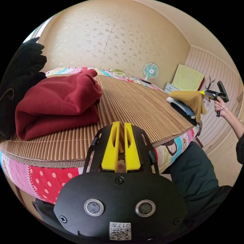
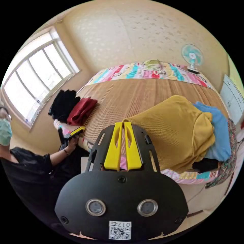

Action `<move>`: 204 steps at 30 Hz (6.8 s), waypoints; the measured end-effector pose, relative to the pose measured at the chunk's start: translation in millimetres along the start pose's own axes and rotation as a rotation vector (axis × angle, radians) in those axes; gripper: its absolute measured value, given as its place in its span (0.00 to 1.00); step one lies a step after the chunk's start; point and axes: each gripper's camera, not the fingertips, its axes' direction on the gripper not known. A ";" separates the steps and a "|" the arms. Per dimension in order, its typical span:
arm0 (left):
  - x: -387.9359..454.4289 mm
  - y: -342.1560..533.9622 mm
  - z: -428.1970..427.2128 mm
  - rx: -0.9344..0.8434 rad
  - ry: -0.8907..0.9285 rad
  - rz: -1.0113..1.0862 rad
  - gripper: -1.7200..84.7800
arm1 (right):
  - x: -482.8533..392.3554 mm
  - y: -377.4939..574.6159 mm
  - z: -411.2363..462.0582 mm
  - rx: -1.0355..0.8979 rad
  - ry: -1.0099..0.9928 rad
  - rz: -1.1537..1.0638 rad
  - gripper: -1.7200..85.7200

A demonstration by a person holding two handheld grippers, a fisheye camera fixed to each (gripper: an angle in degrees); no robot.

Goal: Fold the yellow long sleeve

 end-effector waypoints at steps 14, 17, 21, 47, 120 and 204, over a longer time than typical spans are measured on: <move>-50.7 4.6 -4.4 0.013 0.032 -0.041 0.01 | 0.2 151.9 47.1 0.120 0.142 0.445 0.14; -59.4 3.9 -5.2 0.013 0.038 -0.055 0.01 | 14.0 159.6 52.0 0.117 0.349 0.555 0.16; -67.5 3.2 -6.9 0.016 0.048 -0.059 0.01 | 19.0 161.1 77.8 0.126 0.091 0.526 0.15; -63.3 -14.0 -22.8 0.025 0.051 -0.022 0.08 | -181.7 109.3 196.1 -0.413 -0.355 -0.247 0.05; -142.0 -116.9 -138.8 -0.102 1.287 -0.426 0.01 | 49.6 55.0 53.7 0.148 -0.067 0.167 0.02; 93.8 -45.1 111.6 -0.207 0.069 0.164 0.11 | 219.8 306.1 116.4 0.362 -0.619 1.347 0.16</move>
